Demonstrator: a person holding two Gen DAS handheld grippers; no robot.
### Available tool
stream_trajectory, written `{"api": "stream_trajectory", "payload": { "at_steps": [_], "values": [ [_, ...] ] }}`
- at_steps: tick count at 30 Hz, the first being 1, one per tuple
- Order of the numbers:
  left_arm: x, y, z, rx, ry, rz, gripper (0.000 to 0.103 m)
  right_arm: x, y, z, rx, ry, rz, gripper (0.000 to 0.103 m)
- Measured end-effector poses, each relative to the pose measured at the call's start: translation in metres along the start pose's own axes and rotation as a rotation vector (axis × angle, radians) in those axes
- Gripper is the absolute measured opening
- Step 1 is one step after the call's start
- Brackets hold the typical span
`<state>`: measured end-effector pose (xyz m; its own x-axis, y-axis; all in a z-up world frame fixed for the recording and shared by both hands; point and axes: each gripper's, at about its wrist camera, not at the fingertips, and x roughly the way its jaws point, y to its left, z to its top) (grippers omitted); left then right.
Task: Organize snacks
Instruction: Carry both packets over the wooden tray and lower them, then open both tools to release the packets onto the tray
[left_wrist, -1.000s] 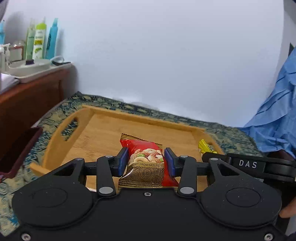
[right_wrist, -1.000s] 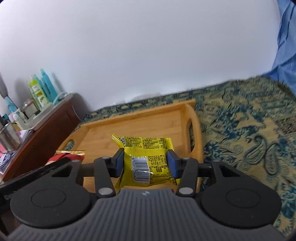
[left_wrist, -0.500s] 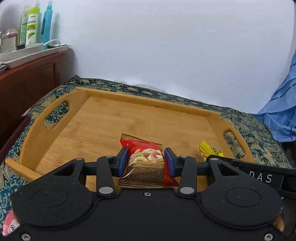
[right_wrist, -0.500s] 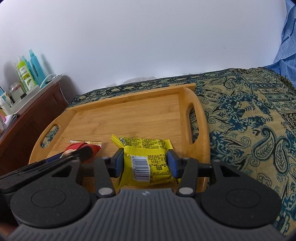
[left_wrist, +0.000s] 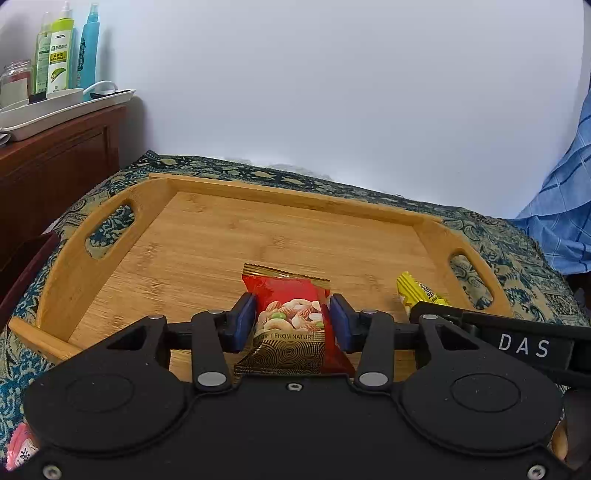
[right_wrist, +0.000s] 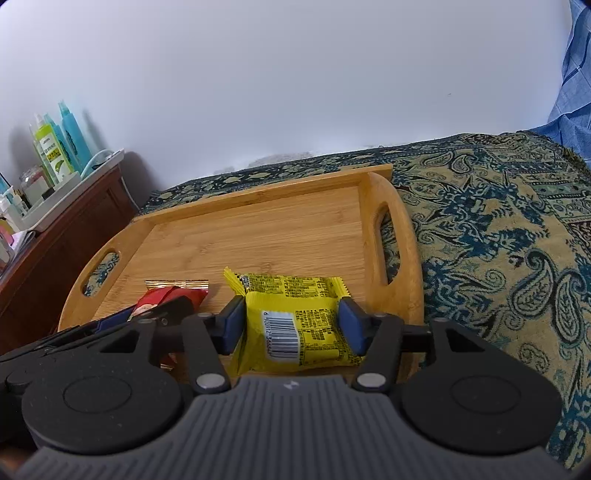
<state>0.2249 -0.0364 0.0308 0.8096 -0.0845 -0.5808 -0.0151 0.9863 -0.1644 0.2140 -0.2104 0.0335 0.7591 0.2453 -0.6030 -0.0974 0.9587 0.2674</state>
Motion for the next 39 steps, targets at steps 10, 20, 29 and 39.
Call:
{"api": "stream_trajectory", "payload": {
  "at_steps": [10, 20, 29, 39],
  "values": [
    [-0.017, 0.001, 0.008, 0.007, -0.008, 0.025, 0.060, -0.011, -0.001, 0.004, 0.012, -0.027, 0.039, 0.074],
    [-0.059, -0.003, 0.010, 0.029, -0.042, 0.063, 0.081, -0.040, -0.007, 0.001, 0.046, -0.087, 0.068, 0.088],
    [-0.102, -0.013, -0.007, 0.104, -0.049, 0.066, 0.089, -0.078, -0.011, -0.016, 0.015, -0.143, 0.070, 0.100],
    [-0.141, -0.027, -0.032, 0.180, -0.065, 0.081, 0.094, -0.106, -0.008, -0.040, -0.038, -0.198, 0.054, 0.103]
  ]
}}
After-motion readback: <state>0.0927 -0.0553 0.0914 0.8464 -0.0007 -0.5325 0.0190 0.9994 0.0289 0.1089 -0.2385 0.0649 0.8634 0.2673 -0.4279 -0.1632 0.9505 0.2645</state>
